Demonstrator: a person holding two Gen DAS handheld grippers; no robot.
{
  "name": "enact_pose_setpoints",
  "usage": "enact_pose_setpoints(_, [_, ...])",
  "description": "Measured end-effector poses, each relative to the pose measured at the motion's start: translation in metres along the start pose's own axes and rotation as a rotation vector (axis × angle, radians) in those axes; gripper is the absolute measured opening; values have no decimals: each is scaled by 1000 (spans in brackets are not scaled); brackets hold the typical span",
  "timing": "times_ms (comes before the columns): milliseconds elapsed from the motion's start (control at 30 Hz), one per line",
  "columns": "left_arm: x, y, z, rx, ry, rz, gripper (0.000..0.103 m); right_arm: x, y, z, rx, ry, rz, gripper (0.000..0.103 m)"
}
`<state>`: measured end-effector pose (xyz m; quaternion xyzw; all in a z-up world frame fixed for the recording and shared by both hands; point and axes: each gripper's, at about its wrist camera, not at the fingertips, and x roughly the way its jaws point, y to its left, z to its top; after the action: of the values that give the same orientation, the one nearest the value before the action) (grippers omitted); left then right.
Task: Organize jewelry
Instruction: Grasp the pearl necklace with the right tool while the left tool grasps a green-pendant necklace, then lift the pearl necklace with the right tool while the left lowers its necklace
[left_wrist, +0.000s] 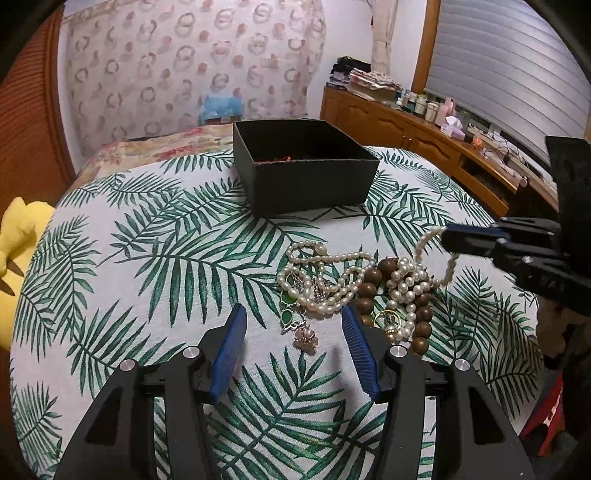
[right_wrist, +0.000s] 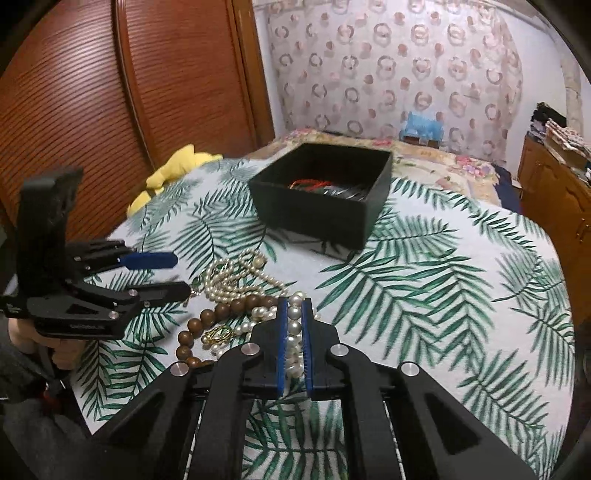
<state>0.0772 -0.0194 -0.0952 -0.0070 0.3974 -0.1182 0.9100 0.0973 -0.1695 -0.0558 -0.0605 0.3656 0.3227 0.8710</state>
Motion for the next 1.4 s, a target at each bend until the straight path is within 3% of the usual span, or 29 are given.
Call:
enact_pose_setpoints(133, [6, 0, 6, -3, 7, -17, 50, -8, -7, -5, 10, -7, -13, 8])
enact_pose_setpoints(233, [10, -1, 11, -2, 16, -30, 37, -10, -11, -9, 26, -6, -12, 9])
enact_pose_setpoints(433, [22, 1, 19, -22, 37, -39, 22, -9, -11, -10, 29, -7, -8, 9])
enact_pose_setpoints(733, [29, 5, 19, -34, 48, -16, 15, -8, -3, -10, 14, -6, 0, 9])
enact_pose_setpoints(767, [28, 5, 19, -32, 43, -15, 6, -8, -3, -10, 14, -6, 0, 9])
enact_pose_setpoints(1000, [19, 4, 22, -23, 14, -17, 5, -7, -2, -9, 13, -6, -4, 9])
enact_pose_setpoints(1400, [-25, -3, 53, -4, -112, -40, 5, -19, -1, 3, -1, -41, -2, 9])
